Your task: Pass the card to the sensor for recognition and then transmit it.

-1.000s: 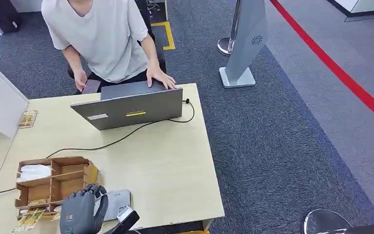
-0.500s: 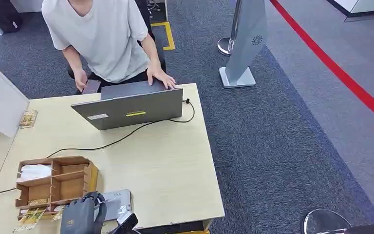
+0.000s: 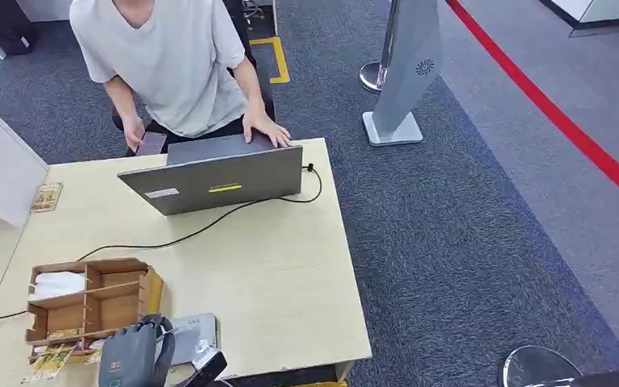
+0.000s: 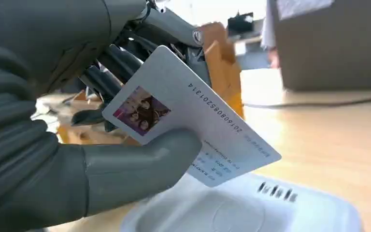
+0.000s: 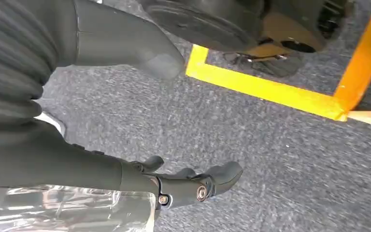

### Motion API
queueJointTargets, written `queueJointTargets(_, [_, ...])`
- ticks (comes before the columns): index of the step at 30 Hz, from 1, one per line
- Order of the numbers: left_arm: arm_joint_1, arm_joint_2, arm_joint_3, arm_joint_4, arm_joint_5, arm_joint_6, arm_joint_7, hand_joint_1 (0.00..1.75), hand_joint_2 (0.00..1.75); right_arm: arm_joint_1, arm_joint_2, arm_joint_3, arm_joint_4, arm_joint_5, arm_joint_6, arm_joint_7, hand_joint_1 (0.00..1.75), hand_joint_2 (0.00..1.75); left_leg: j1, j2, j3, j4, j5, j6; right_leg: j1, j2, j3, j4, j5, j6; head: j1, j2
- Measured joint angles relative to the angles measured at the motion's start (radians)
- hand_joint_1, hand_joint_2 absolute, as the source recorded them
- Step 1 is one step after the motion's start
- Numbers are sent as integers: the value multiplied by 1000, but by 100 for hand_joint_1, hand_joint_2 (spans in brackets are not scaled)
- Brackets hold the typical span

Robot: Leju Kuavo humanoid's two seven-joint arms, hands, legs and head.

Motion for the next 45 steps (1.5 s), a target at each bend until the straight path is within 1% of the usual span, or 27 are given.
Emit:
queueJointTargets(4, [-6, -28, 41, -42, -77, 29, -68, 175, 175, -44, 13, 33, 41, -34, 2, -13, 0, 175, 0, 0, 0, 0, 0, 0, 0, 0, 0, 0, 1, 1, 1, 0])
queueJointTargets(7, [-6, -37, 81, -119, -123, 61, -105, 175, 175, -60, 14, 57, 45, -19, -1, -1, 0, 175, 0, 0, 0, 0, 0, 0, 0, 0, 0, 0, 1, 1, 0, 0])
queueJointTargets(8, [-10, -41, 97, -139, -132, 68, -120, 175, 175, -65, 16, 60, 57, -9, 0, -6, 0, 175, 0, 0, 0, 1, 0, 0, 0, 0, 0, 0, 1, 1, 1, 0])
queueJointTargets(10, [-17, -56, 129, -168, -151, 84, -144, 175, 175, -84, 31, 70, 94, -33, 20, -26, 0, 175, 0, 0, 0, 1, 0, 0, 0, 0, 0, 0, 1, 1, 0, 0])
queueJointTargets(11, [-18, -60, 143, -189, -165, 94, -151, 175, 175, -90, 29, 84, 92, -40, 18, -23, 0, 175, 0, 0, 0, 1, 0, 0, 0, 0, -1, 0, 1, 1, 0, 0])
queueJointTargets(13, [-34, -73, 164, -229, -181, 89, -167, 175, 175, -99, 31, 94, 95, -19, 3, -17, 0, 175, 0, -1, -1, 1, 1, 0, 0, -1, 0, 0, 1, 1, 0, 0])
queueJointTargets(16, [-58, -93, 193, -238, -184, 85, -180, 175, 175, -126, 64, 100, 161, -29, 12, -51, 0, 175, 0, 0, 0, 0, 1, 0, 0, 0, 0, 0, 1, 1, 1, 0])
queueJointTargets(19, [-68, -105, 207, -244, -190, 94, -181, 175, 175, -140, 85, 109, 200, -48, 30, -64, 0, 175, 0, 0, 0, 1, 1, 0, 0, 0, 0, 0, 1, 1, 0, 0])
queueJointTargets(21, [-86, -88, 211, -258, -189, 115, -162, 175, 175, -144, 82, 122, 189, -53, 27, -39, 0, 175, 0, -1, -1, 1, 1, 0, 0, -1, -1, 0, 1, 1, 0, 0])
queueJointTargets(23, [-158, -56, 227, -255, -148, 124, -166, 175, 175, -160, 85, 137, 189, -40, 20, -23, 0, 175, 1, -2, -2, 1, 3, -1, 1, -2, -1, 0, 1, 0, 2, 0])
queueJointTargets(25, [-250, -25, 261, -233, -129, 121, -180, 175, 175, -181, 95, 145, 194, -22, 36, -15, 0, 175, 1, -2, -2, 1, 4, -1, 1, -2, -1, 1, 3, -2, 1, 0])
queueJointTargets(26, [-299, -11, 280, -214, -131, 121, -187, 175, 175, -188, 95, 149, 193, -6, 43, -7, 0, 175, 1, -2, -1, 1, 5, -2, 1, -2, -2, 1, 4, -3, 1, 0])
queueJointTargets(30, [-463, 67, 333, -116, -171, 105, -201, 175, 175, -187, 82, 174, 137, 51, 20, 23, 0, 175, 2, -2, -2, 1, 7, -3, 2, -2, -2, 2, 5, -3, 0, 0])
queueJointTargets(31, [-508, 83, 335, -83, -189, 94, -200, 175, 175, -188, 83, 179, 138, 57, 23, 19, 0, 175, 2, -3, -3, 1, 8, -3, 2, -3, -2, 2, 5, -3, 0, 0])
queueJointTargets(33, [-568, 116, 338, -30, -202, 88, -198, 175, 175, -189, 83, 179, 133, 66, 27, 12, 0, 175, 2, 0, -2, 0, 8, -3, 2, 0, -3, 2, 6, -4, 0, 0])
queueJointTargets(36, [-621, 160, 344, 28, -202, 83, -193, 175, 175, -183, 82, 182, 109, 75, 18, 25, 0, 175, 2, 2, -3, 0, 7, -3, 2, 2, -4, 2, 6, -4, 0, 0])
queueJointTargets(38, [-639, 180, 344, 54, -202, 80, -190, 175, 175, -179, 82, 183, 91, 83, 12, 37, 0, 175, 2, 1, -3, 1, 7, -3, 2, 1, -4, 2, 6, -4, 0, 0])
queueJointTargets(40, [-644, 192, 344, 72, -205, 76, -189, 175, 175, -178, 82, 184, 77, 89, 5, 47, 0, 175, 2, 1, -4, 1, 7, -3, 2, 2, -5, 2, 6, -4, 0, 0])
queueJointTargets(43, [-646, 197, 344, 101, -212, 75, -178, 175, 175, -139, 61, 179, 48, 141, -1, 19, 0, 175, 1, 1, -6, 1, 7, -3, 2, 2, -7, 1, 6, -4, -1, 0])
queueJointTargets(44, [-644, 197, 343, 109, -213, 79, -174, 0, 175, -119, 52, 174, 37, 155, -2, 11, 0, 175, 1, 1, -7, 1, 7, -3, 2, 2, -8, 1, 6, -4, 1, 0])
queueJointTargets(45, [-643, 198, 343, 115, -211, 80, -169, 0, 175, -97, 37, 167, 22, 173, -2, 13, 0, 175, 1, 1, -8, 1, 7, -3, 2, 2, -8, 1, 7, -4, 1, 0])
